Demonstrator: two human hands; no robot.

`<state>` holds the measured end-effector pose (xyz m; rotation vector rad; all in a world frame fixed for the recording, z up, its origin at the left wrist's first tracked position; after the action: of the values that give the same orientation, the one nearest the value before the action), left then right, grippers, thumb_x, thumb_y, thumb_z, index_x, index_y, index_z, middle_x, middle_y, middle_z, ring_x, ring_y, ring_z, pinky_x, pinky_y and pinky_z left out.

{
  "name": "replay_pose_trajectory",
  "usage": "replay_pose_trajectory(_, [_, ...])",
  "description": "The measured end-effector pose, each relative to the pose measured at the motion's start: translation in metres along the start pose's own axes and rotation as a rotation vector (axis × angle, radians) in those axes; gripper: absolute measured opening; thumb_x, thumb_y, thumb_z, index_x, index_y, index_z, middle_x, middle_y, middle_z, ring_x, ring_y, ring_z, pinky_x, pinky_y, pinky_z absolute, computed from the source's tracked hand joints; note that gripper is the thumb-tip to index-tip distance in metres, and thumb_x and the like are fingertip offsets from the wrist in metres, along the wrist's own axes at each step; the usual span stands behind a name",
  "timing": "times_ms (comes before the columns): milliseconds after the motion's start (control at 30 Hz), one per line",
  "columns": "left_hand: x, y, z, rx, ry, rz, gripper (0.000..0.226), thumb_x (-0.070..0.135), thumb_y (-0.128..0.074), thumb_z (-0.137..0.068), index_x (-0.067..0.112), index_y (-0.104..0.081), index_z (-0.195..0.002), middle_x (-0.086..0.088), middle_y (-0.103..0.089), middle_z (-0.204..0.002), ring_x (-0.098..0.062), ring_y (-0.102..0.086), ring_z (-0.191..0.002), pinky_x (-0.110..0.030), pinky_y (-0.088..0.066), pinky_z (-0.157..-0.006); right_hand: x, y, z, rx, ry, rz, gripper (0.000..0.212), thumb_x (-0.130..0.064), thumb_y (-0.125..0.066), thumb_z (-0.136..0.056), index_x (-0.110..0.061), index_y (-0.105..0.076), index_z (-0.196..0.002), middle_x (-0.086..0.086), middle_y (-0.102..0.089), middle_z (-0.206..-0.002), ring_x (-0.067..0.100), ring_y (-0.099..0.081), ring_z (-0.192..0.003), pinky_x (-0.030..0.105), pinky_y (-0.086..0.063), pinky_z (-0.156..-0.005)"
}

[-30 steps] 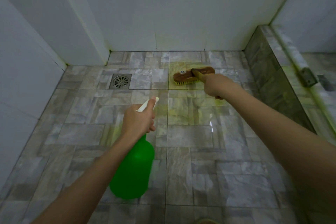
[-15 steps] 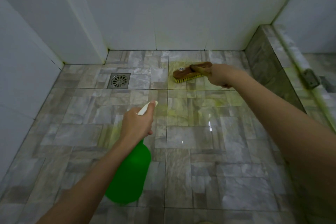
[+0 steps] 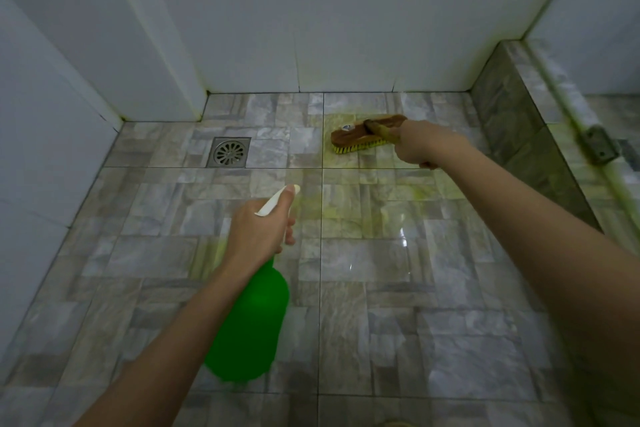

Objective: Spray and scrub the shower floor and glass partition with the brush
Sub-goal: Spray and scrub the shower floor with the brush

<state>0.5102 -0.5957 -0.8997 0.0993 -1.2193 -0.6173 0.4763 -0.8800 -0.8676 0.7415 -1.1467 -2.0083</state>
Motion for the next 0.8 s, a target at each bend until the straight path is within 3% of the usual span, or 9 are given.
replay_pose_trajectory(100, [0.011,0.004,0.004,0.030,-0.088,-0.011,0.053,0.053,-0.058,-0.096,0.013,-0.061,-0.061,-0.003,-0.065,-0.056,-0.015,-0.064,-0.052,-0.035,-0.052,-0.060,0.004,0.001,0.005,0.015,-0.033,-0.018,0.033,-0.006,-0.039,-0.096,-0.005,-0.048,-0.128,0.014,-0.054,-0.078,0.023,-0.053,-0.058,0.027,-0.043,-0.045])
replay_pose_trajectory(167, [0.019,0.014,0.004,0.096,-0.121,0.039,0.054,0.052,-0.059,-0.095,0.010,-0.063,-0.061,0.000,-0.062,-0.053,-0.012,-0.062,-0.047,-0.029,-0.051,-0.052,0.003,0.001,0.006,0.011,-0.031,-0.023,0.033,-0.006,-0.039,-0.096,-0.004,-0.048,-0.129,0.013,-0.053,-0.076,0.023,-0.051,-0.057,0.028,-0.043,-0.046])
replay_pose_trajectory(267, [0.032,0.026,0.003,0.115,-0.151,0.117,0.052,0.053,-0.056,-0.097,0.012,-0.070,-0.068,0.001,-0.070,-0.059,-0.011,-0.069,-0.056,-0.025,-0.049,-0.046,-0.003,0.002,0.009,-0.001,0.018,-0.005,0.052,-0.004,-0.035,-0.097,-0.020,-0.033,-0.147,0.010,-0.047,-0.074,0.023,-0.051,-0.060,0.032,-0.046,-0.052])
replay_pose_trajectory(367, [0.047,0.034,0.009,0.168,-0.224,0.183,0.052,0.046,-0.056,-0.099,0.007,-0.065,-0.067,-0.001,-0.059,-0.052,-0.011,-0.057,-0.044,-0.023,-0.046,-0.043,-0.006,0.002,0.012,0.004,0.058,0.023,0.058,-0.002,-0.033,-0.097,-0.023,-0.026,-0.151,0.005,-0.039,-0.072,0.023,-0.051,-0.062,0.035,-0.050,-0.058])
replay_pose_trajectory(500, [0.060,0.035,0.013,0.165,-0.327,0.162,0.049,0.046,-0.049,-0.103,0.010,-0.072,-0.077,-0.004,-0.073,-0.068,-0.016,-0.072,-0.065,-0.027,-0.052,-0.048,-0.007,0.001,0.011,0.009,0.078,0.040,0.061,-0.002,-0.033,-0.097,-0.026,-0.023,-0.152,0.010,-0.044,-0.085,0.024,-0.052,-0.062,0.032,-0.049,-0.054])
replay_pose_trajectory(600, [0.066,0.033,0.021,0.183,-0.362,0.189,0.053,0.040,-0.051,-0.103,0.002,-0.062,-0.068,-0.010,-0.061,-0.059,-0.018,-0.057,-0.046,-0.026,-0.046,-0.043,-0.007,-0.002,0.008,0.010,0.087,0.047,0.064,-0.001,-0.032,-0.096,-0.030,-0.019,-0.152,0.011,-0.048,-0.084,0.024,-0.053,-0.062,0.032,-0.049,-0.053])
replay_pose_trajectory(667, [0.063,0.035,0.022,0.199,-0.324,0.228,0.052,0.041,-0.054,-0.101,0.003,-0.062,-0.068,-0.007,-0.058,-0.058,-0.015,-0.055,-0.044,-0.023,-0.044,-0.042,-0.006,-0.003,0.007,0.016,0.087,0.057,0.065,-0.001,-0.031,-0.096,-0.031,-0.017,-0.152,0.010,-0.048,-0.080,0.023,-0.052,-0.058,0.030,-0.047,-0.049])
replay_pose_trajectory(800, [0.056,0.030,0.011,0.139,-0.330,0.105,0.053,0.049,-0.049,-0.102,0.014,-0.071,-0.069,-0.001,-0.073,-0.065,-0.019,-0.070,-0.060,-0.032,-0.054,-0.049,-0.006,-0.005,0.008,0.009,0.103,0.089,0.075,0.000,-0.030,-0.095,-0.041,-0.005,-0.152,0.020,-0.052,-0.112,0.021,-0.054,-0.059,0.029,-0.048,-0.047])
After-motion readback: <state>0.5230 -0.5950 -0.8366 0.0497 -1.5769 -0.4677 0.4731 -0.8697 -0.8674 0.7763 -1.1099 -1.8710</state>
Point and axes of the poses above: each hand's wrist, its own z-axis away from the middle knuckle, its own y-axis out of the back of the hand, x = y × z, the point moved 7 cm from there along -z, towards the middle knuckle
